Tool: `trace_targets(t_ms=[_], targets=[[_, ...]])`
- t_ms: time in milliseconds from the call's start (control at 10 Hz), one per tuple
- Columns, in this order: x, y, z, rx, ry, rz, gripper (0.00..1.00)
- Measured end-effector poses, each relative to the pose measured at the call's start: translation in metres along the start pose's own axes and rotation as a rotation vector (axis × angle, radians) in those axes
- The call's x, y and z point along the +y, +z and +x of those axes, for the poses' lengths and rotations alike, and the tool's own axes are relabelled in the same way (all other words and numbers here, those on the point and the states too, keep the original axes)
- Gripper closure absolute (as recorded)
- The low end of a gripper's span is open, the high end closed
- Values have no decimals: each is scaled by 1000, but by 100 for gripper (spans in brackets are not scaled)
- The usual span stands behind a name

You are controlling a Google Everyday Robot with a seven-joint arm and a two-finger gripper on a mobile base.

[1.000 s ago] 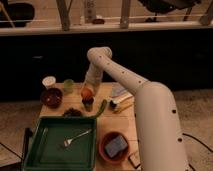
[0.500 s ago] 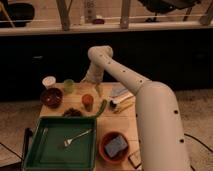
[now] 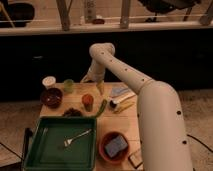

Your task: Place apple in metal cup

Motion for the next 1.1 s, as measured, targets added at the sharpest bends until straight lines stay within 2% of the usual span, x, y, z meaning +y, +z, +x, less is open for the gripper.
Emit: trace_targets(t_ms=[500,1100], targets=[[1,-9,7,8,29,14,20],[3,-10,11,3,36,23,20]])
